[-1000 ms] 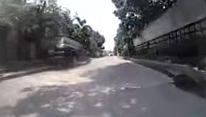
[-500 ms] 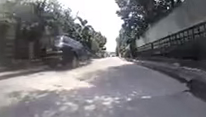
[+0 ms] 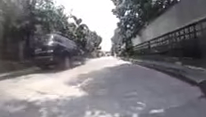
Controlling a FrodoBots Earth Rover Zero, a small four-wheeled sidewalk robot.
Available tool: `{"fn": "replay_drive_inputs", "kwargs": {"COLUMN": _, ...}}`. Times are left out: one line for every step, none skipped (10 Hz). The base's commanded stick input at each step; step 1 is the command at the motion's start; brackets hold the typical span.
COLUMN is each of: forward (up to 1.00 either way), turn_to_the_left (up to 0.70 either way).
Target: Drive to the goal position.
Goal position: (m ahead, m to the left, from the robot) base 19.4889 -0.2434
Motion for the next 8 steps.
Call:
{"fn": "replay_drive_inputs", "kwargs": {"forward": 0.85, "turn_to_the_left": -0.01}}
{"fn": "replay_drive_inputs", "kwargs": {"forward": 0.85, "turn_to_the_left": -0.05}}
{"fn": "replay_drive_inputs", "kwargs": {"forward": 0.85, "turn_to_the_left": -0.16}}
{"fn": "replay_drive_inputs", "kwargs": {"forward": 0.85, "turn_to_the_left": -0.32}}
{"fn": "replay_drive_inputs", "kwargs": {"forward": 0.85, "turn_to_the_left": -0.31}}
{"fn": "replay_drive_inputs", "kwargs": {"forward": 0.85, "turn_to_the_left": -0.31}}
{"fn": "replay_drive_inputs", "kwargs": {"forward": 0.85, "turn_to_the_left": -0.34}}
{"fn": "replay_drive_inputs", "kwargs": {"forward": 0.85, "turn_to_the_left": -0.03}}
